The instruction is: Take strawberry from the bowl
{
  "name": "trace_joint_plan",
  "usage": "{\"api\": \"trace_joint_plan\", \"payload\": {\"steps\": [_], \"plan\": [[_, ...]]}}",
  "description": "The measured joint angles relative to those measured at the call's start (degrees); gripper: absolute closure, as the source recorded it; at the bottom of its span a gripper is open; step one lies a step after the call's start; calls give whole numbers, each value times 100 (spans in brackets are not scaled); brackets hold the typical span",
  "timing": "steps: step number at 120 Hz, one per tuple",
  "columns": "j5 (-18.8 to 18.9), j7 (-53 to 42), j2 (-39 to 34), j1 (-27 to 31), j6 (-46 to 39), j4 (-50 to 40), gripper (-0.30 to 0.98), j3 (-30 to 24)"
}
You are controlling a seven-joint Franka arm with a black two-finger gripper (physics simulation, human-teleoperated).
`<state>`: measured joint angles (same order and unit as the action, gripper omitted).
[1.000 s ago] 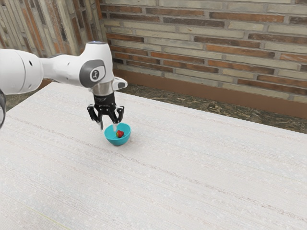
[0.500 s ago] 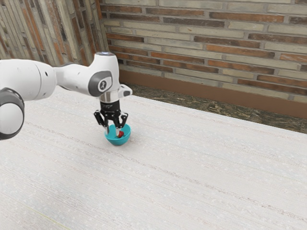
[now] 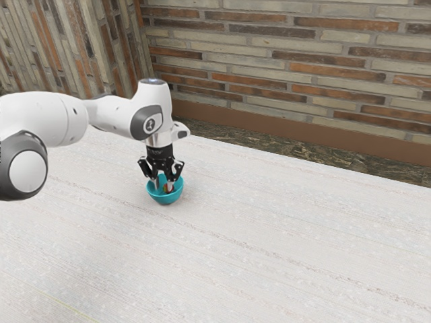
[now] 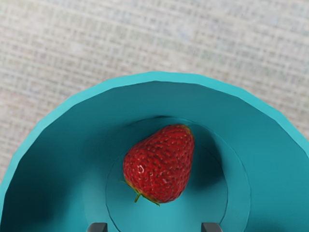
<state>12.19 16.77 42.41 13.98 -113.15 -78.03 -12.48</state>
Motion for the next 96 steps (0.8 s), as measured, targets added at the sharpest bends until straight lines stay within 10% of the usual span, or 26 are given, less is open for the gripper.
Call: {"api": "trace_joint_plan", "payload": {"steps": [96], "plan": [[27, -59, 404, 0, -176, 406, 49, 24]]}}
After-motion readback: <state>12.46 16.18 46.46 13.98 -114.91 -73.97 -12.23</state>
